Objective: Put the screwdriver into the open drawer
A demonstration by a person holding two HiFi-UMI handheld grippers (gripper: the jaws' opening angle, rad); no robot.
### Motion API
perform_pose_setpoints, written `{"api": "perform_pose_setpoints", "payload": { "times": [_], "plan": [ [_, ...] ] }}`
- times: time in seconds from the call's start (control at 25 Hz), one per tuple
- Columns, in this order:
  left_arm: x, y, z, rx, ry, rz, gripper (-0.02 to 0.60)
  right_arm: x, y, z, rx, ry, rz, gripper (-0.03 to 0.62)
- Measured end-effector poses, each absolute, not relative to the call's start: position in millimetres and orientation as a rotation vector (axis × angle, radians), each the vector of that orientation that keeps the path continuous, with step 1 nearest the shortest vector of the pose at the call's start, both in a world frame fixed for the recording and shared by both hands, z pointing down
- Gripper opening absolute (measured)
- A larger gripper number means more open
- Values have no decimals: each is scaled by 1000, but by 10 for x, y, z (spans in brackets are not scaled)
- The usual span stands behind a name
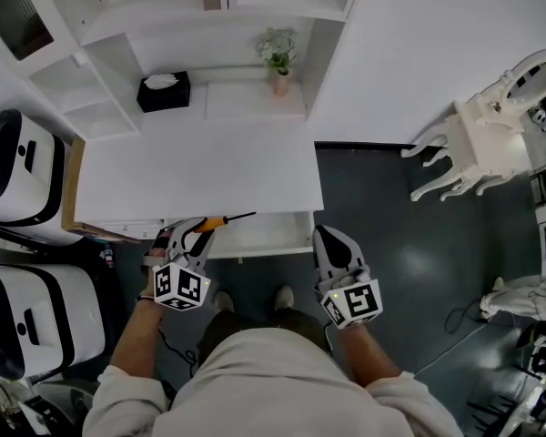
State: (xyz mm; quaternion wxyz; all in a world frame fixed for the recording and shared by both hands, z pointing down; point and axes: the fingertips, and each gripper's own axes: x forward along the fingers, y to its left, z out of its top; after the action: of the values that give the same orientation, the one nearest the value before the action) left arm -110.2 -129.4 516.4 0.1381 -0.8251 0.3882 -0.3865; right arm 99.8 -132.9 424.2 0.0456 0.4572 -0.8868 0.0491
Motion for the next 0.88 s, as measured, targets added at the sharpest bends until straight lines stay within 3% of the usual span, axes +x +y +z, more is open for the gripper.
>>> {"api": "perform_pose_setpoints", "payload": {
  "times": [0.88],
  "plan": [
    [-1074, -1421, 6548, -2432, 823, -1483, 110, 1269, -1353, 4382, 1458, -2627, 182, 3]
  ]
}}
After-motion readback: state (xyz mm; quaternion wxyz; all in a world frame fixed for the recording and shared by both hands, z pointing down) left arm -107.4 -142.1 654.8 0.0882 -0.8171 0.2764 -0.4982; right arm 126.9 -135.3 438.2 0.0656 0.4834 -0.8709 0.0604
